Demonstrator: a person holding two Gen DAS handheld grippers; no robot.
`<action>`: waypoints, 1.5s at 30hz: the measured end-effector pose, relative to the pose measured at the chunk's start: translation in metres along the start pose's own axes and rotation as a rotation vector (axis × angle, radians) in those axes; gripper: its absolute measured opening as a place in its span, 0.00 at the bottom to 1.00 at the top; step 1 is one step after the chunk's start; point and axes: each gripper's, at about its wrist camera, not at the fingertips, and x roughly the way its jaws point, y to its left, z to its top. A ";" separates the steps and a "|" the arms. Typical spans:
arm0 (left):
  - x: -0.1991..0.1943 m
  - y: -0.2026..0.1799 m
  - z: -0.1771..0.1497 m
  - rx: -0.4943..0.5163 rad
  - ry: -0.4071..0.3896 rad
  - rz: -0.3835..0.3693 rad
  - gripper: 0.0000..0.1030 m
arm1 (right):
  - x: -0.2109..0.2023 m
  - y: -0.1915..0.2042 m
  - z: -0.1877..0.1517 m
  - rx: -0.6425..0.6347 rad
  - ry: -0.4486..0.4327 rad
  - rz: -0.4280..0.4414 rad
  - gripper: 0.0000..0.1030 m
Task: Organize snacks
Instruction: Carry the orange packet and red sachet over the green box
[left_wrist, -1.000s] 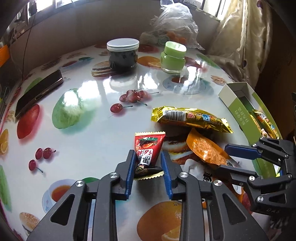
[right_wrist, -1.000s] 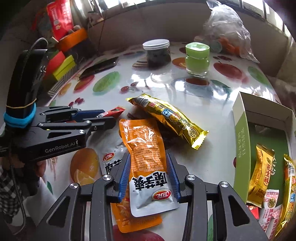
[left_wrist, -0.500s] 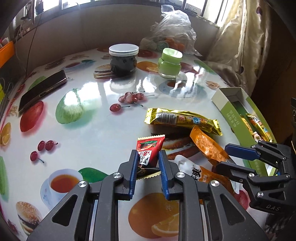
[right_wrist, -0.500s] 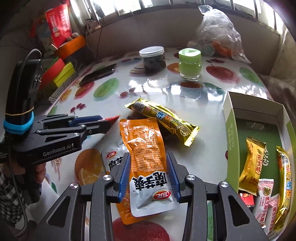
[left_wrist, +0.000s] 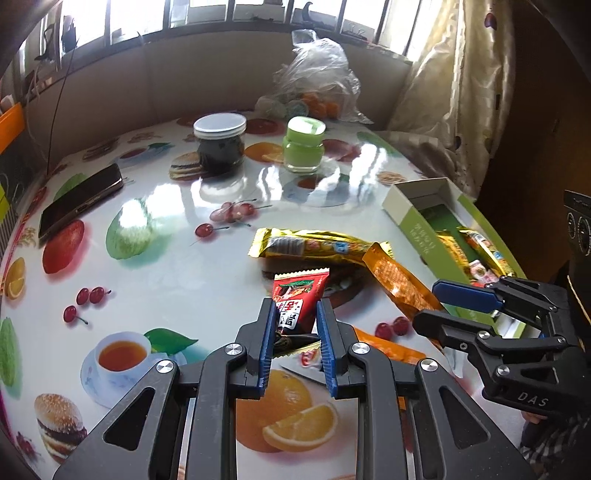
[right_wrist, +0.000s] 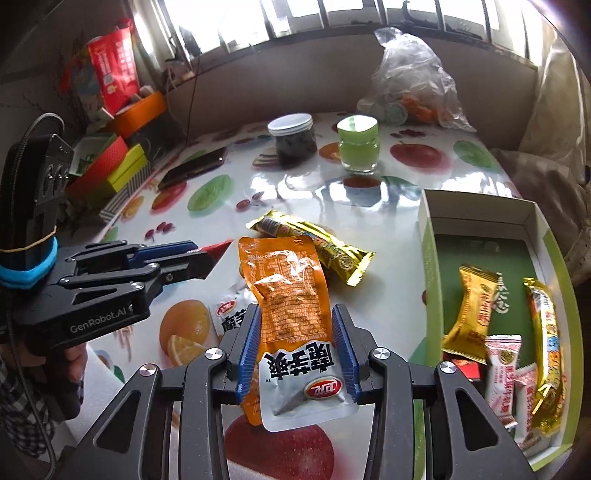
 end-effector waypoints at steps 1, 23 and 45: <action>-0.003 -0.002 0.000 0.003 -0.005 0.000 0.23 | -0.002 0.000 0.000 0.002 -0.005 -0.003 0.36; -0.020 -0.056 0.019 0.070 -0.061 -0.062 0.23 | -0.058 -0.041 -0.010 0.097 -0.098 -0.085 0.36; 0.008 -0.121 0.042 0.137 -0.035 -0.146 0.23 | -0.089 -0.103 -0.035 0.224 -0.113 -0.190 0.36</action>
